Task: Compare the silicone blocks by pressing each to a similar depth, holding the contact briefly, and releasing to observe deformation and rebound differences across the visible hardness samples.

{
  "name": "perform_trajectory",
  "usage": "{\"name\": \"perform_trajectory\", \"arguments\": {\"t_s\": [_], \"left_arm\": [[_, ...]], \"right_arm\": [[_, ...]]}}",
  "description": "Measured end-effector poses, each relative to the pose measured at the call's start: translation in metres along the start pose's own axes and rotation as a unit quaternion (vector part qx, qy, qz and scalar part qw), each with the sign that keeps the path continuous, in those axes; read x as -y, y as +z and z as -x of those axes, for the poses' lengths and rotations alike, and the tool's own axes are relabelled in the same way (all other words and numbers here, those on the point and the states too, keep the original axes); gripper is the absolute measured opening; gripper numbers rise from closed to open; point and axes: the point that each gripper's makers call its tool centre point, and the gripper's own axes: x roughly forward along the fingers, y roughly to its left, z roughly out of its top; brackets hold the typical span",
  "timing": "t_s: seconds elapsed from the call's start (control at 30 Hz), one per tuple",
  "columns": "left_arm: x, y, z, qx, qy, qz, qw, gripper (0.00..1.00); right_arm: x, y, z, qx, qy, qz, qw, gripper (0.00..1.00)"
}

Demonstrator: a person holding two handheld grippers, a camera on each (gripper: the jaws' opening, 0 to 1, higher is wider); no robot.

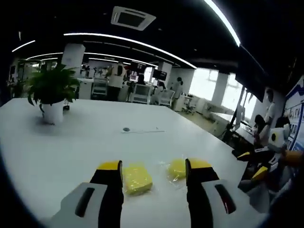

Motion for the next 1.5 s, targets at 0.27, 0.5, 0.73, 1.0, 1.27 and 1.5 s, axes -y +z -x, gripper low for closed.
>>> {"name": "perform_trajectory", "arguments": {"t_s": [0.27, 0.5, 0.73, 1.0, 1.27, 1.5], "left_arm": [[-0.002, -0.034, 0.042, -0.021, 0.009, 0.0, 0.9997, 0.54], [-0.012, -0.054, 0.069, -0.039, 0.034, 0.011, 0.9986, 0.57], [-0.032, -0.07, 0.092, -0.059, 0.071, 0.013, 0.9957, 0.58], [-0.039, -0.072, 0.102, -0.06, 0.082, 0.011, 0.9947, 0.58], [-0.035, -0.068, 0.102, -0.054, 0.078, 0.002, 0.9955, 0.58], [-0.031, -0.066, 0.1, -0.041, 0.077, 0.023, 0.9959, 0.58]], "right_arm": [[0.002, -0.016, 0.004, 0.004, -0.022, -0.032, 0.9992, 0.68], [-0.001, -0.023, 0.009, 0.013, -0.027, -0.05, 0.9983, 0.71], [-0.001, -0.034, 0.009, 0.009, -0.034, -0.063, 0.9974, 0.71], [-0.003, -0.039, 0.012, 0.009, -0.041, -0.059, 0.9974, 0.7], [0.001, -0.024, 0.018, 0.03, -0.046, -0.061, 0.9966, 0.7], [0.003, -0.023, 0.017, 0.033, -0.045, -0.066, 0.9962, 0.69]]}}
